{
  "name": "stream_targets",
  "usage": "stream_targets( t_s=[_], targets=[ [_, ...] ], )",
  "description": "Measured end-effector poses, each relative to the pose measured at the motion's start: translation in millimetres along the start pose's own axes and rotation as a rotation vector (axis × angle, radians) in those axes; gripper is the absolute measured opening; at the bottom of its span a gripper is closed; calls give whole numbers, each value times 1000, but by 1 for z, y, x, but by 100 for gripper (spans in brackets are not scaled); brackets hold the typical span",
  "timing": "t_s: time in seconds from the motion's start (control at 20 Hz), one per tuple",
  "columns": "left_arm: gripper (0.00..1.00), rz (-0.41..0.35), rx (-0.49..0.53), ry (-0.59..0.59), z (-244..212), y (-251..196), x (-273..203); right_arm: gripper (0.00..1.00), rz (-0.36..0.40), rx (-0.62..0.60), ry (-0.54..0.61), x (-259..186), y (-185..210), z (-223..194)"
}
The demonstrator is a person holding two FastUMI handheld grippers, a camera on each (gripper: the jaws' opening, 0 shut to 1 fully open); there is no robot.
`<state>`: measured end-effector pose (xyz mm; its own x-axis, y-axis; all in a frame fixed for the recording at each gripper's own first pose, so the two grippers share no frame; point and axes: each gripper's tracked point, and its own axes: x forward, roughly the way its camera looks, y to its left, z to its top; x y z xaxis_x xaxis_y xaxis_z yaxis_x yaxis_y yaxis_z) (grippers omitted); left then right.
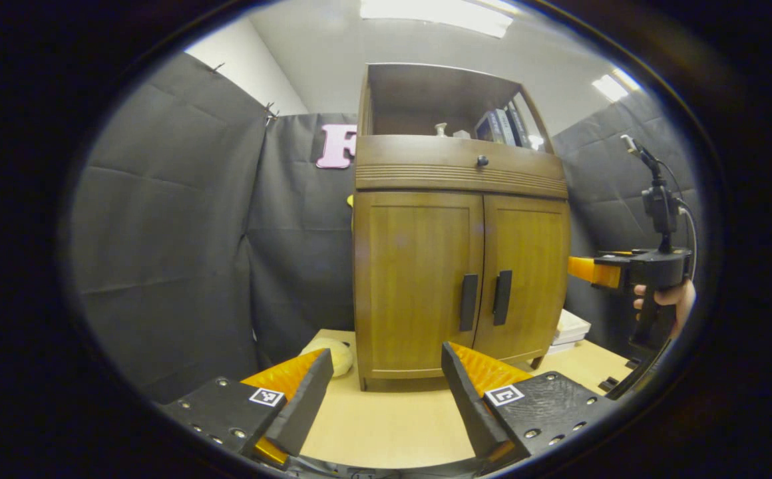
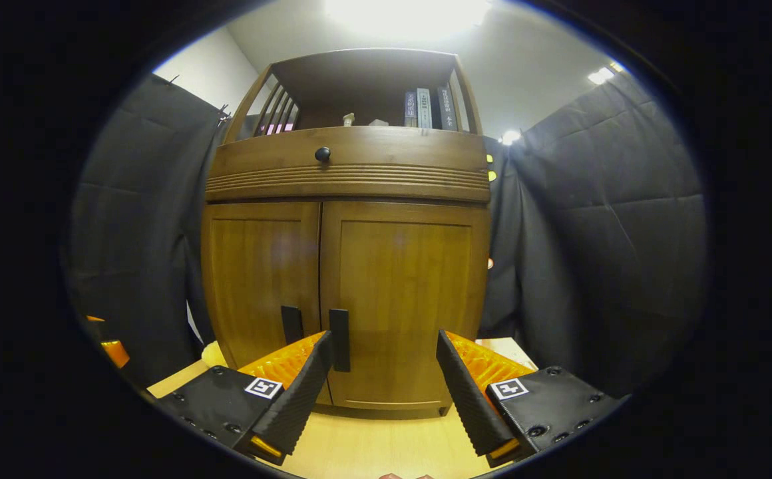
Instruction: Open the right door of the double-door shoe cabinet with the right hand, and open the left door with the left hand.
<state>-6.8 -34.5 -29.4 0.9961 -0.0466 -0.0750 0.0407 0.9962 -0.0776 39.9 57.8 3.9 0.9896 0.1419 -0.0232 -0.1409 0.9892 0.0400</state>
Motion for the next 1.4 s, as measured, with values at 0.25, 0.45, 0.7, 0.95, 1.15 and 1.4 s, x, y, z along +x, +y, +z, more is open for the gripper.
stream_targets(
  t_s=[0.25, 0.45, 0.7, 0.95, 1.15, 1.4],
  targets=[
    [92, 25, -10, 10, -5, 17, -4, 97, 26, 39, -13, 31, 17, 4],
    [92, 44, -12, 23, -9, 21, -4, 97, 49, 58, 20, 65, 37, -4],
    [92, 69, -9, 49, -18, 26, -3, 97, 62, 34, 46, 100, 54, -21],
    [92, 98, 14, 73, -20, 33, 2, 97, 43, 24, 66, 136, 54, -34],
    [92, 116, 23, 92, -24, 29, 7, 98, 44, 6, 98, 158, 55, -52],
    [92, 114, 28, 101, -23, 17, 20, 98, 59, -12, 145, 174, 58, -74]
  ],
)
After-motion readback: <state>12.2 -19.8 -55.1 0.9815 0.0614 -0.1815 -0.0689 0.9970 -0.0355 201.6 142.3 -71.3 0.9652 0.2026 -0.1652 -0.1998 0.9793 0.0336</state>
